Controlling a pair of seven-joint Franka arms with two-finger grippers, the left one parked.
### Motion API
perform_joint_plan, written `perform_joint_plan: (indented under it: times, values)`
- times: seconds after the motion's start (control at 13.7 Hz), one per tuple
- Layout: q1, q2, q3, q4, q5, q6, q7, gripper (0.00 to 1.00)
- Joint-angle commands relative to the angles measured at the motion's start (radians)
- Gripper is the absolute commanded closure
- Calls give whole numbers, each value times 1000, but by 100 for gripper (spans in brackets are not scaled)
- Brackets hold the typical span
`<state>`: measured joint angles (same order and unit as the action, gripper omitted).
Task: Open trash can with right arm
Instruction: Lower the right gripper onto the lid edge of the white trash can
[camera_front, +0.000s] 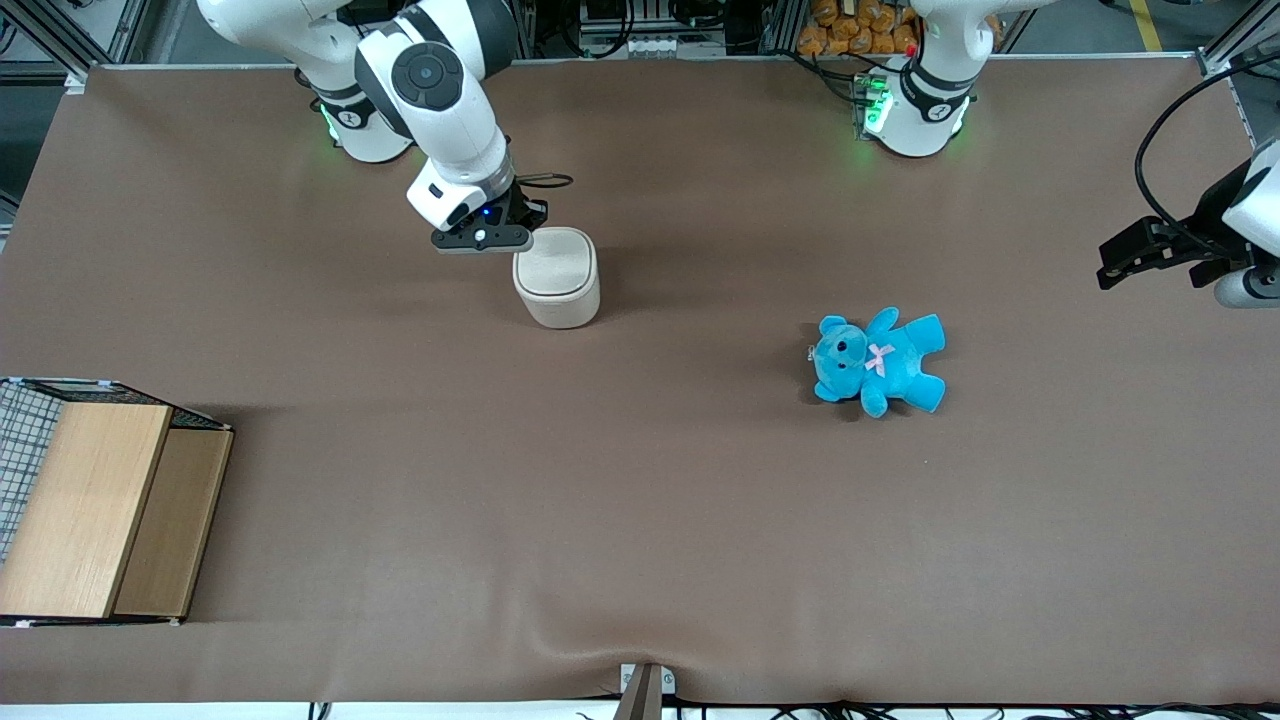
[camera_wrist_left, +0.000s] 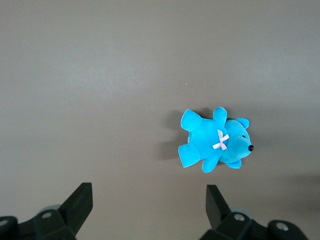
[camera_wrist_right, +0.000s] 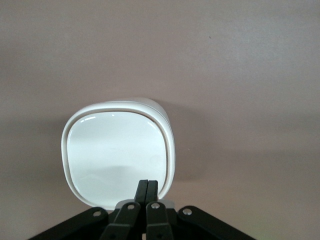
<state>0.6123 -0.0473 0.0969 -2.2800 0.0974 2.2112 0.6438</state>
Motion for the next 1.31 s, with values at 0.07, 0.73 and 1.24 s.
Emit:
perform_joint_plan:
  times: [0.07, 0.73, 1.24]
  values:
    - [12, 50, -9, -16, -5, 85, 7, 100]
    - [9, 93, -11, -19, -8, 111, 2, 100]
    - [12, 101, -11, -36, -8, 122, 2, 100]
